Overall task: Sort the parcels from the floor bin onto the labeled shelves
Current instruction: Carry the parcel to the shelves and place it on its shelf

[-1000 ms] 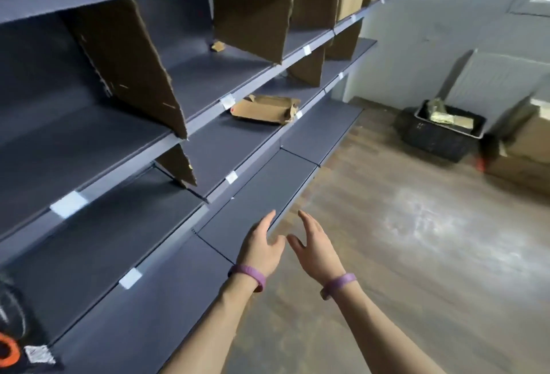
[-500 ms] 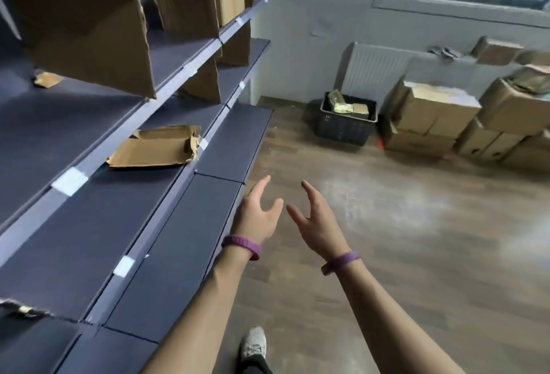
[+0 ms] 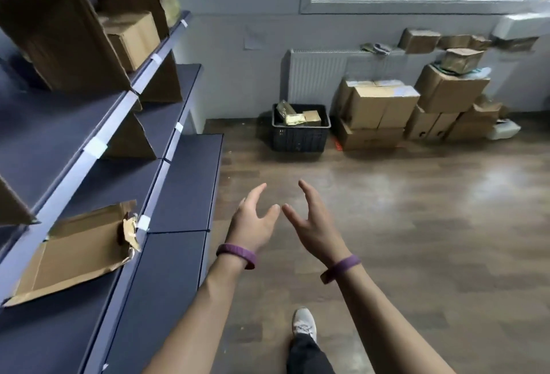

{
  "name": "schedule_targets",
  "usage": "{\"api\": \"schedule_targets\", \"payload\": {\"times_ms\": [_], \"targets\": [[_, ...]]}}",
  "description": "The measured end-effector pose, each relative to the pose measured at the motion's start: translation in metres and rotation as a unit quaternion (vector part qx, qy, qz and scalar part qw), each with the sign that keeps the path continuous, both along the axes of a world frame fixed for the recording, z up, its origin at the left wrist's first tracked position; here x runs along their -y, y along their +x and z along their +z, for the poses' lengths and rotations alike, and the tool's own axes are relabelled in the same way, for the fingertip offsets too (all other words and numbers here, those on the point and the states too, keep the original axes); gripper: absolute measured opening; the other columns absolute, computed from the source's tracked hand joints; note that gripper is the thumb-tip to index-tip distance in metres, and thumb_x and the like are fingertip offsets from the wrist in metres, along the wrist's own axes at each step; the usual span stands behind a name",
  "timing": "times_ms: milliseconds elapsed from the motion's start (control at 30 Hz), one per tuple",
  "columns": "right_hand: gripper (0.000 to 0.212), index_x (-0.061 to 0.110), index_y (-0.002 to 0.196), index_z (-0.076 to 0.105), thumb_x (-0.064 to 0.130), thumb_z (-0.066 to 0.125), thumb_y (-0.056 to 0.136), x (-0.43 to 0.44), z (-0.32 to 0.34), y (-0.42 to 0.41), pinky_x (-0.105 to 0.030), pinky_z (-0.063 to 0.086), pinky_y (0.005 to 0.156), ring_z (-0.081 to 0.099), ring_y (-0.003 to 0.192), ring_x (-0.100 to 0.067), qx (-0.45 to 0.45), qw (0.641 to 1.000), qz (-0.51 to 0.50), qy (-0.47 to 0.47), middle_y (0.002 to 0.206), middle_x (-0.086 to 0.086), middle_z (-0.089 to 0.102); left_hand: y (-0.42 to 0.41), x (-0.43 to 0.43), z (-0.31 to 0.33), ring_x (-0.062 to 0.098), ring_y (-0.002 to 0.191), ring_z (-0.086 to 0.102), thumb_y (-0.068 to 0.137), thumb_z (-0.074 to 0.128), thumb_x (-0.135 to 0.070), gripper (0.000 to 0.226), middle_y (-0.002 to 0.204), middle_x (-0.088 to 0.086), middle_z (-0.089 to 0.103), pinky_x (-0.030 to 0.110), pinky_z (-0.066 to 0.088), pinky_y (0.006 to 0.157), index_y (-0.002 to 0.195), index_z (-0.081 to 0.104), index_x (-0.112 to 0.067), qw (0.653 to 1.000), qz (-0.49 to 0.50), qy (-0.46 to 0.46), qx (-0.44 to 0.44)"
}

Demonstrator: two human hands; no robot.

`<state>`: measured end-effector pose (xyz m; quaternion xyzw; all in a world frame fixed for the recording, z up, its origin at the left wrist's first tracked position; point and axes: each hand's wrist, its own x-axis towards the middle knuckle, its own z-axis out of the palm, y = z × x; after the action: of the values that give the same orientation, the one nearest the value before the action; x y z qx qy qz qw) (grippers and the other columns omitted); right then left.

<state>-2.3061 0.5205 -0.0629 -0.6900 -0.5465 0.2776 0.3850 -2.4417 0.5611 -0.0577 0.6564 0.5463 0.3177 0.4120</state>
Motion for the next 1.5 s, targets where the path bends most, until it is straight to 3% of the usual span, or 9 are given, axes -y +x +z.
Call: {"api": "schedule_targets", "payload": {"times_ms": [267,633,867,1100,1300,1400,1500], "targets": [[0.067,0.012,0.151,0.028,0.032,0.06,0.095,-0.155,-0.017,0.082,-0.038,0.024,0.119,0.024,0.146,-0.016,-0.026,0.999,-0.027,0.022,0.156,-0.004,0.031,0.074,-0.143,-0.014,0.008,0.131,0.039,0.089,0.06,-0.029,0.053,0.143,-0.005,0.044,0.022,0.031,0.096,0.139,0.042,-0.03,1.0,-0.013,-0.005,-0.003],[0.068,0.012,0.151,0.028,0.031,0.06,0.095,-0.374,0.001,0.199,-0.033,0.019,0.12,0.021,0.147,-0.015,-0.031,0.999,-0.005,0.016,0.157,-0.003,0.03,0.185,-0.357,0.001,0.011,0.131,0.039,0.089,0.06,-0.027,0.054,0.143,-0.001,0.044,0.018,0.027,0.097,0.14,0.041,-0.028,0.999,0.012,-0.028,-0.03],[0.069,0.012,0.151,0.027,0.032,0.06,0.095,-0.48,-0.023,0.26,-0.033,0.02,0.12,0.021,0.147,-0.016,-0.013,0.999,-0.02,-0.032,0.157,-0.004,0.029,0.246,-0.473,-0.022,0.013,0.133,0.038,0.09,0.06,-0.027,0.055,0.144,0.0,0.043,0.02,0.027,0.1,0.141,0.039,-0.028,0.997,-0.019,-0.07,-0.03],[0.068,0.008,0.149,0.031,0.029,0.063,0.093,-0.635,-0.04,0.314,-0.04,0.026,0.117,0.03,0.143,-0.018,0.011,0.997,-0.053,-0.052,0.152,-0.007,0.039,0.304,-0.645,-0.043,0.015,0.132,0.04,0.088,0.06,-0.024,0.055,0.142,0.004,0.046,0.023,0.029,0.104,0.14,0.042,-0.022,0.996,-0.033,-0.083,-0.017],[0.07,0.011,0.151,0.027,0.03,0.061,0.093,-0.759,-0.036,0.364,-0.036,0.02,0.12,0.022,0.147,-0.017,0.038,0.992,-0.069,-0.095,0.156,-0.006,0.03,0.351,-0.782,-0.043,0.014,0.132,0.041,0.089,0.06,-0.025,0.054,0.142,0.004,0.046,0.023,0.03,0.104,0.14,0.042,-0.02,0.992,-0.059,-0.114,-0.006],[0.07,0.012,0.151,0.025,0.03,0.061,0.094,-0.81,-0.032,0.386,-0.032,0.018,0.119,0.021,0.147,-0.017,0.035,0.992,-0.078,-0.095,0.157,-0.005,0.029,0.37,-0.835,-0.037,0.013,0.129,0.043,0.089,0.059,-0.026,0.054,0.141,0.003,0.048,0.019,0.029,0.098,0.14,0.042,-0.022,0.991,-0.073,-0.11,-0.008],[0.07,0.012,0.151,0.025,0.029,0.061,0.094,-0.858,-0.035,0.4,-0.036,0.02,0.121,0.023,0.146,-0.017,0.019,0.992,-0.071,-0.098,0.157,-0.005,0.03,0.381,-0.884,-0.038,0.008,0.123,0.043,0.09,0.06,-0.026,0.054,0.141,0.001,0.048,0.016,0.029,0.093,0.141,0.042,-0.023,0.991,-0.065,-0.118,-0.008]]}}
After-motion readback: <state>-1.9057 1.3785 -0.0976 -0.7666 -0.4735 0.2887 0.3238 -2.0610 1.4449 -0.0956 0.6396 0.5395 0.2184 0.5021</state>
